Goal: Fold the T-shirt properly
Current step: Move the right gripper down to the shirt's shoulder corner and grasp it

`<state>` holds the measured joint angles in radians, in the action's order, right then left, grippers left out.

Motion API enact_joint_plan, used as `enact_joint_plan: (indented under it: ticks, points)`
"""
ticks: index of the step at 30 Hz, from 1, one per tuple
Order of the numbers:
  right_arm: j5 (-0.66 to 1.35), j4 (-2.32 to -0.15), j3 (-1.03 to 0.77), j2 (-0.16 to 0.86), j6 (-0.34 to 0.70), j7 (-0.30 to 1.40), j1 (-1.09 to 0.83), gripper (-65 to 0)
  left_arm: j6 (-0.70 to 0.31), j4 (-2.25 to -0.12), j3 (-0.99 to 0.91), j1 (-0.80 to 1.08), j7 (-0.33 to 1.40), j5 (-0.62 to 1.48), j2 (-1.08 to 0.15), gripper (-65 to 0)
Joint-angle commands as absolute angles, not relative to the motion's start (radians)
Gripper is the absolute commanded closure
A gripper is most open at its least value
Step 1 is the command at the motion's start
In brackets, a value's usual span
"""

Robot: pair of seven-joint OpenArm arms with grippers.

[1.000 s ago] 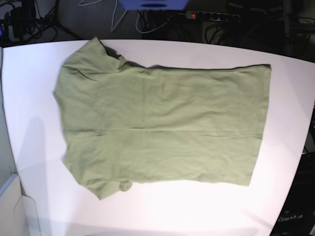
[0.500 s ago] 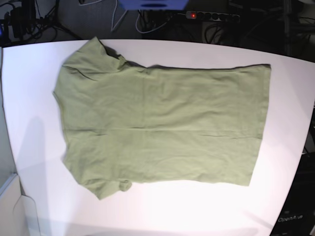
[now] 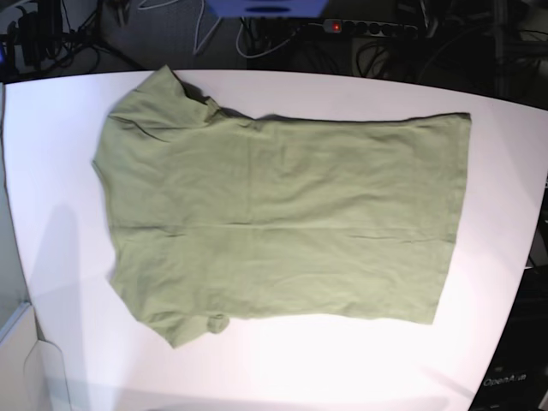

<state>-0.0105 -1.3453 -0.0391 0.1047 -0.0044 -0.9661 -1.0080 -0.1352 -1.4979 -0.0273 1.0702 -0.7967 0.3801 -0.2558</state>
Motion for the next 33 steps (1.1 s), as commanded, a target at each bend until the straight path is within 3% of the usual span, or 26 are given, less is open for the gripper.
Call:
enact_joint_plan:
  ticks: [1, 9, 11, 13, 16, 18, 21, 27, 33]
  points:
    - [0.001, -1.415, -0.042, 0.111, 0.002, -0.946, -1.035, 0.0, -0.137, -1.535, -0.030, 1.101, -0.809, 0.400, -0.277, -7.4]
    - [0.031, -1.715, -0.007, 0.090, 0.004, -0.605, -1.047, -1.0, -0.131, -1.596, -0.030, 1.141, -0.794, 0.504, -0.360, -7.5]
    - [0.081, -1.755, 0.002, 0.090, 0.005, -0.559, -1.046, -8.0, -0.131, -1.595, -0.030, 1.139, -0.794, 0.504, -0.364, -7.5]
    - [0.177, -1.784, 0.013, 0.093, 0.039, -0.507, -1.040, -18.9, -0.131, -1.595, -0.030, 1.141, -0.794, 0.504, -0.364, -7.5]
    - [0.375, -1.805, 0.012, 0.114, 0.171, -0.429, -1.024, -34.4, -0.131, -1.595, -0.030, 1.141, -0.794, 0.504, -0.364, -7.5]
    - [0.519, -1.814, 0.012, 0.165, 0.274, -0.355, -1.007, -40.8, -0.131, -1.596, -0.030, 1.141, -0.794, 0.504, -0.364, -7.6]
    - [0.750, -1.821, 0.010, 0.265, 0.406, -0.208, -0.967, -41.9, -0.131, -1.601, -0.061, 1.142, -0.794, 0.504, -0.364, -7.6]
    - [1.184, -1.781, 0.010, 0.430, 0.529, -0.039, -0.877, -42.7, -0.131, -1.629, -0.139, 1.141, -0.707, 0.506, -0.355, -7.6]
    - [1.305, -1.650, 0.010, 0.443, 0.539, 0.019, -0.796, -42.8, -0.131, -1.695, -0.182, 1.139, -0.605, 0.506, -0.352, -7.6]
